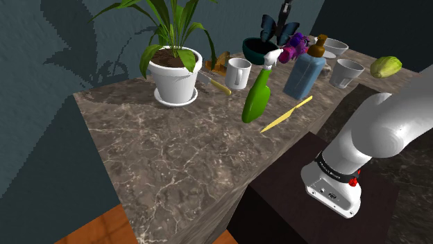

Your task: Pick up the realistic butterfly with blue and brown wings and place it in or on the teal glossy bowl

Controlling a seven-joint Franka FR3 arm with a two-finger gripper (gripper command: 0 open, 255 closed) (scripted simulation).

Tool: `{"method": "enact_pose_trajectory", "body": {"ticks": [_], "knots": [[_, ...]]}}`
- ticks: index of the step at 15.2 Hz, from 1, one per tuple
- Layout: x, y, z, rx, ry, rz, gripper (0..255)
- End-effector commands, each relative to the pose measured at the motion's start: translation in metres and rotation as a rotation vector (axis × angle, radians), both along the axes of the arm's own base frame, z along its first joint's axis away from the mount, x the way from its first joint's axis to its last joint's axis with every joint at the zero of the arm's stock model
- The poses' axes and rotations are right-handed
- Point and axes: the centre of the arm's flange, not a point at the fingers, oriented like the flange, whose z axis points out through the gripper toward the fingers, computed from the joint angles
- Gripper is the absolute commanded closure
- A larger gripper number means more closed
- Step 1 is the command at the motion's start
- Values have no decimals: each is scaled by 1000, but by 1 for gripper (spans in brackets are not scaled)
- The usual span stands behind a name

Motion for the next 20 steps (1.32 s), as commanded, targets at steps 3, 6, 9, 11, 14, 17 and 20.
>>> {"method": "enact_pose_trajectory", "body": {"ticks": [3, 6, 9, 11, 14, 17, 20], "knots": [[39, -35, 2, -1, 0, 1, 255], [68, -62, 2, -1, 0, 1, 255], [98, -88, 2, -1, 0, 1, 255], [117, -106, 2, -1, 0, 1, 255], [149, -134, 2, -1, 0, 1, 255], [149, -134, -13, -1, 0, 1, 255], [149, -134, -29, -1, 0, 1, 255]]}}
